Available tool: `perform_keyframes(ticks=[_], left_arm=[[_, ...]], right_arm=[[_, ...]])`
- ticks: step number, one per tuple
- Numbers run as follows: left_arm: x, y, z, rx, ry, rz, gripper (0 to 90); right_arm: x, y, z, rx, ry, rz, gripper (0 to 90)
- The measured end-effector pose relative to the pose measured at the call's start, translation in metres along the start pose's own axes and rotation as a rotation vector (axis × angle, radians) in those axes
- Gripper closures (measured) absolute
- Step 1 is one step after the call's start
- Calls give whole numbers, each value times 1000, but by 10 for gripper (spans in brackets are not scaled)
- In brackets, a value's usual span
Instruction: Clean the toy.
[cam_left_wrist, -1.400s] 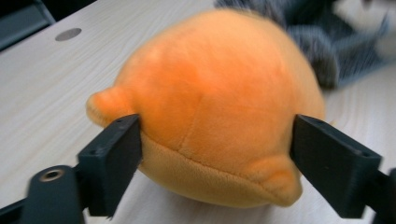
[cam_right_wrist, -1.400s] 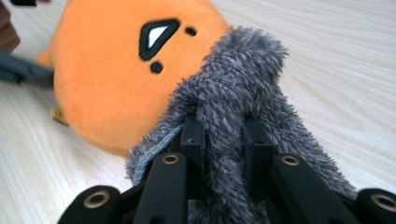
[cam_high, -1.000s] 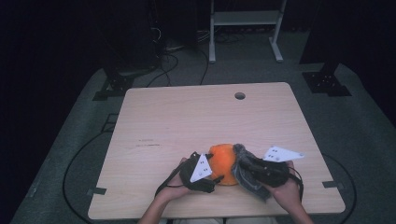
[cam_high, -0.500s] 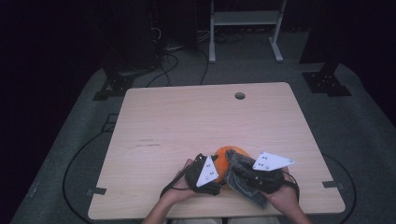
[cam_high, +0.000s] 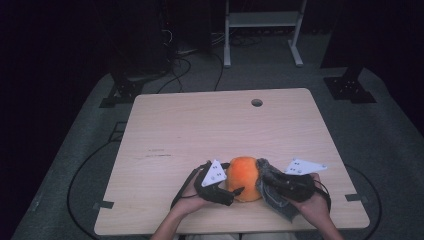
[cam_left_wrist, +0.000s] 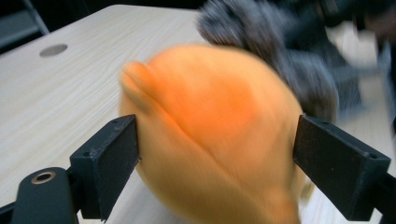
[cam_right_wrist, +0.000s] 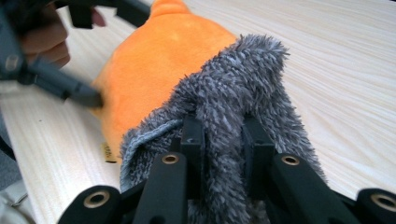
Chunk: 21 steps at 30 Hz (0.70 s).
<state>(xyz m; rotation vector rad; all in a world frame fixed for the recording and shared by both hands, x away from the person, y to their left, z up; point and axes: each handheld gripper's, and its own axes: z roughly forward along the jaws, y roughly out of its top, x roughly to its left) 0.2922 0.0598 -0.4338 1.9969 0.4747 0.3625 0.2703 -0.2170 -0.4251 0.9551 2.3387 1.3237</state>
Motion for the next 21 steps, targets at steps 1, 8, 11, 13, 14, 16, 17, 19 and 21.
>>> perform_keyframes(ticks=[1, 8, 11, 13, 14, 16, 17, 19, 21], left_arm=[[0, 0, 1, 3, -6, -25, 144], [-7, -2, 3, 22, 21, 63, 250], [-18, -1, 5, 20, -25, 179, 261], [-19, 0, 3, 37, -31, 210, 261], [-19, -1, 2, 39, -37, 213, 267], [-17, -3, 1, 43, -42, 210, 275], [-15, -4, 1, 45, -42, 204, 275], [-12, -5, 0, 51, -47, 175, 275], [-8, -4, -1, 47, -58, 151, 260]], right_arm=[[4, 0, 2, 5, 1, -20, 740], [6, 5, -4, 3, 30, -5, 741], [25, 27, -14, -70, 98, -58, 739], [36, 31, -8, -42, 72, -128, 738], [36, 30, -5, -28, 57, -138, 737], [26, 24, 0, -25, 67, -107, 737], [20, 21, -1, -27, 69, -82, 738], [7, 15, -4, -23, 46, -41, 738], [-2, 8, -6, -6, 25, -10, 739]])
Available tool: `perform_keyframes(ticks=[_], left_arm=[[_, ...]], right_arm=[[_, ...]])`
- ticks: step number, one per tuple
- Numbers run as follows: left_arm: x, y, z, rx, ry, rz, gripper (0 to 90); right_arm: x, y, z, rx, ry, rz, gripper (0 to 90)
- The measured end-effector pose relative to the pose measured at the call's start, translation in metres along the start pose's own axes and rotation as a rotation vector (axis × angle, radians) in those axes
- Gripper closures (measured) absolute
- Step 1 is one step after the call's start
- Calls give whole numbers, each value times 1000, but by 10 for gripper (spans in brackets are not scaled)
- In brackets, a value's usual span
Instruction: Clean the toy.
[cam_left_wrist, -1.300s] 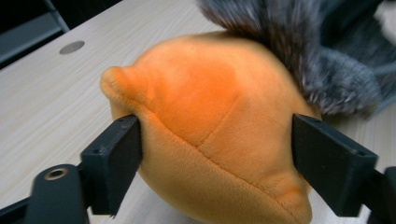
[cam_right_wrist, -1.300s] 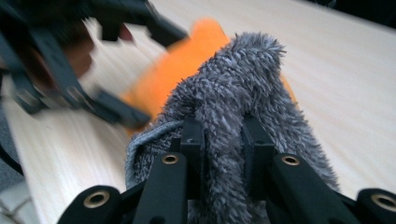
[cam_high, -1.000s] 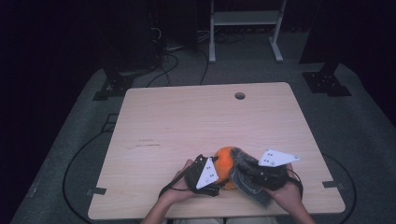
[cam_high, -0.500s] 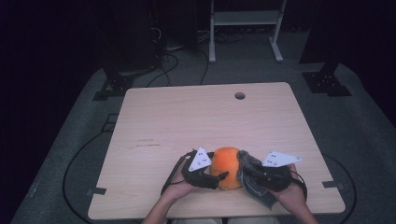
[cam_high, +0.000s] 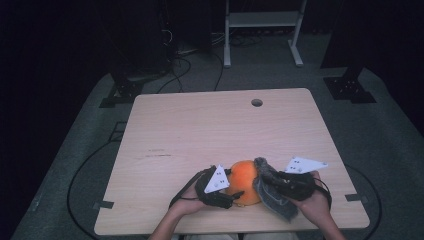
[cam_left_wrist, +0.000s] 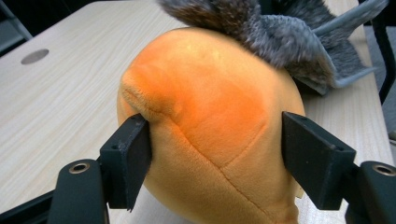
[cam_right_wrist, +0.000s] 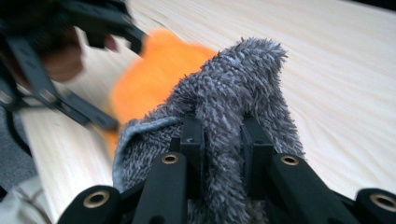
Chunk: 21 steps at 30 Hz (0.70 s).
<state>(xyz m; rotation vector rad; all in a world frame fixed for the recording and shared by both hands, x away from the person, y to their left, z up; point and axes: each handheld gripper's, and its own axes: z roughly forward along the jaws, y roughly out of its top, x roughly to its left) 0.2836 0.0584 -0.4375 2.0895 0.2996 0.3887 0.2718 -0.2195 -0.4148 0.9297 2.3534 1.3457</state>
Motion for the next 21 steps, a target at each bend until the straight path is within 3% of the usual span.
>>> perform_keyframes(ticks=[1, 2, 3, 4, 7, 8, 11, 13, 15, 17, 18, 19, 20, 21], left_arm=[[0, 0, 0, 0, 0, 0, 237], [2, 1, -1, -10, -8, -25, 237], [7, 5, -2, -47, -27, -103, 163], [10, 6, -2, -79, -30, -144, 141], [12, 8, 0, -90, -15, -176, 154], [10, 7, 4, -65, 4, -150, 166], [5, 7, 7, -60, 23, -116, 249], [0, 9, 9, -44, 41, -60, 276], [-8, 11, 9, -50, 15, 4, 289], [-16, 13, 9, -44, 0, 93, 289], [-16, 13, 9, -44, 0, 93, 289], [-19, 14, 9, -42, 0, 119, 289], [-19, 14, 7, -29, -6, 143, 288], [-19, 14, 7, -29, -6, 143, 289]], right_arm=[[-3, -3, 0, 7, 2, 13, 740], [-3, -3, 0, 7, 2, 13, 740], [-3, -5, 0, 8, -4, 19, 741], [-1, -5, 0, 12, -9, 7, 742], [4, -4, 2, 1, -8, -10, 742], [7, -5, 4, 1, -10, -15, 743], [6, -5, 2, 9, -13, -19, 742], [4, -1, -3, -8, -14, -11, 743], [11, 8, -9, -56, 14, -14, 742], [22, 19, -10, -81, 44, -69, 742], [28, 22, -8, -71, 42, -91, 741], [28, 22, -8, -71, 42, -91, 741], [31, 22, -2, -42, 38, -125, 739], [31, 22, -2, -42, 38, -125, 739]])
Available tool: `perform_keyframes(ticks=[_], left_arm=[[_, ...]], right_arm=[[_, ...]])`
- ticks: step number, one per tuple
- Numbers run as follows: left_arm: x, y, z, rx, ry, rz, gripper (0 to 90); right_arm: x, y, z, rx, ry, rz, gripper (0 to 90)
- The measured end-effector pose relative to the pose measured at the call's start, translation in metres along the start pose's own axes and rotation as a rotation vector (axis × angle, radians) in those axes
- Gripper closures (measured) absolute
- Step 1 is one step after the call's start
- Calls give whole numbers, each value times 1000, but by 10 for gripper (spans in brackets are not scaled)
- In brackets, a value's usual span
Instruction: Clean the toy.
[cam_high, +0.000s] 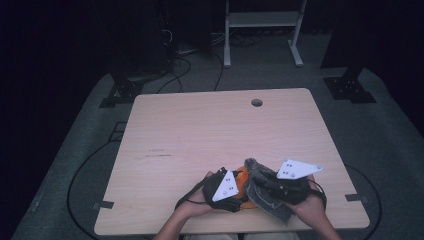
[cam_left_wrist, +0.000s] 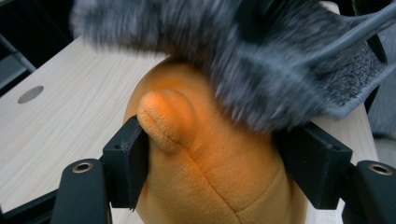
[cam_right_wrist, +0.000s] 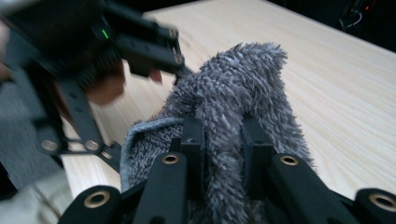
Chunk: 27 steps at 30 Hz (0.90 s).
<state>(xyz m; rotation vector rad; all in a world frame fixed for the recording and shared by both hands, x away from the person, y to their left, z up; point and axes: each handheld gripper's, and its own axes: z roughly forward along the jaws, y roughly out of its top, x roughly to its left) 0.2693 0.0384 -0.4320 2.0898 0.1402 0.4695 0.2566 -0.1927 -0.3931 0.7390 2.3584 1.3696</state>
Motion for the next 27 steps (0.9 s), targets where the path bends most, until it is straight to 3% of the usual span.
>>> perform_keyframes(ticks=[1, 2, 4, 5, 6, 7, 11, 14, 16, 19, 21, 24, 25, 27], left_arm=[[3, -3, -2, -5, -13, -11, 290], [5, -4, -3, -2, -12, -22, 291], [7, -6, -4, 2, -12, -30, 290], [11, -9, -6, 1, -16, -55, 289], [11, -9, -6, 1, -16, -55, 287], [12, -11, -7, 0, -18, -65, 286], [10, -8, -4, 14, -13, -57, 285], [11, -9, -5, 12, -18, -55, 286], [10, -9, -6, 10, -20, -49, 286], [13, -11, -8, 20, -29, -52, 285], [16, -13, -10, 34, -32, -61, 286], [18, -13, -11, 47, -34, -64, 285], [18, -14, -12, 49, -41, -67, 284], [20, -13, -13, 52, -49, -79, 261]], right_arm=[[-9, -8, 2, -10, 36, 48, 740], [-15, -13, 1, -12, 42, 78, 740], [-20, -18, -1, -6, 31, 98, 740], [-32, -27, -4, 19, 16, 141, 740], [-32, -27, -4, 19, 16, 141, 740], [-39, -35, -5, 36, 15, 177, 740], [-36, -32, -5, 51, -3, 159, 740], [-32, -27, -6, 28, -14, 145, 740], [-24, -15, -7, -29, 22, 130, 739], [-18, -14, 0, 5, 22, 90, 738], [-24, -21, 1, 9, 31, 105, 737], [-34, -30, -2, 36, 4, 134, 737], [-40, -37, -5, 45, 13, 179, 737], [-38, -37, -5, 46, 10, 170, 737]])
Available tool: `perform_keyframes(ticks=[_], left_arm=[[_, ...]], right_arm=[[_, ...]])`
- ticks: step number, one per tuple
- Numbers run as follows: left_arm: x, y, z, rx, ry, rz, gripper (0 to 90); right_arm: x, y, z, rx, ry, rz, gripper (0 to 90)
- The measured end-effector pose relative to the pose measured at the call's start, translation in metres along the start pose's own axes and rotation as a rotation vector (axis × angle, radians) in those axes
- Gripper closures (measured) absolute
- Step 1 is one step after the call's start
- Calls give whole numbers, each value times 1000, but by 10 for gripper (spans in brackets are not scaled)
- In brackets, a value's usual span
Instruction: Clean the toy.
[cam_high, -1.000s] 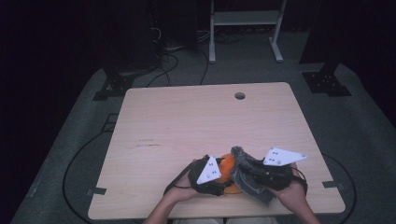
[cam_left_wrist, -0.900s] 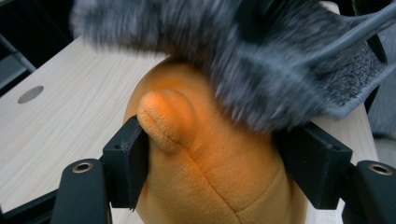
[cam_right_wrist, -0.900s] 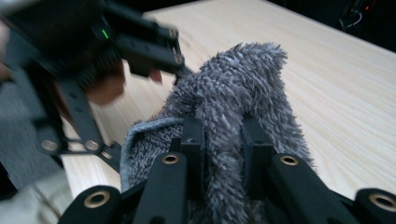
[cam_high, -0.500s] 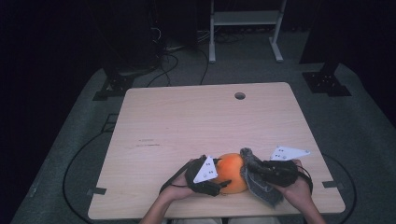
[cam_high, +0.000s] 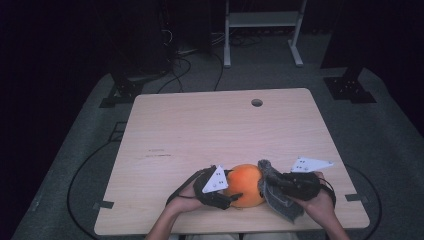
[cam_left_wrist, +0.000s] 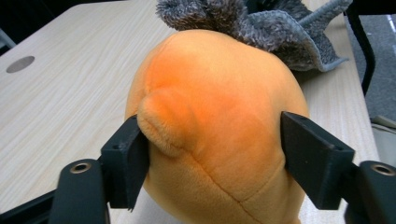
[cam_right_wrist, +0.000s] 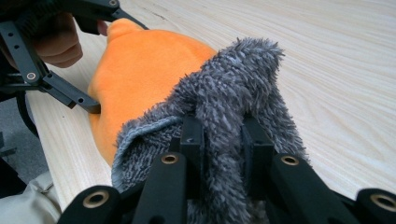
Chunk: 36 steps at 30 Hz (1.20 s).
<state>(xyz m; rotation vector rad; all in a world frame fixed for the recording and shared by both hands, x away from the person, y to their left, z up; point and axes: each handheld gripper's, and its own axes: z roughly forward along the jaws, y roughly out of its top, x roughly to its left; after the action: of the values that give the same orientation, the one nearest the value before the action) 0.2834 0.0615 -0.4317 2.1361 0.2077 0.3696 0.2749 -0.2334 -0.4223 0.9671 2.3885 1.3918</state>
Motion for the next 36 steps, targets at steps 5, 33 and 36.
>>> perform_keyframes(ticks=[5, 33, 36], left_arm=[[10, 7, -5, -36, -15, -161, 114], [4, -7, -4, -24, 57, 1, 227], [2, -8, -4, -16, 58, 18, 214]], right_arm=[[12, 6, 2, -8, -12, -49, 736], [-7, -5, 10, -25, 5, 55, 728], [-8, -9, 5, -4, -14, 61, 727]])
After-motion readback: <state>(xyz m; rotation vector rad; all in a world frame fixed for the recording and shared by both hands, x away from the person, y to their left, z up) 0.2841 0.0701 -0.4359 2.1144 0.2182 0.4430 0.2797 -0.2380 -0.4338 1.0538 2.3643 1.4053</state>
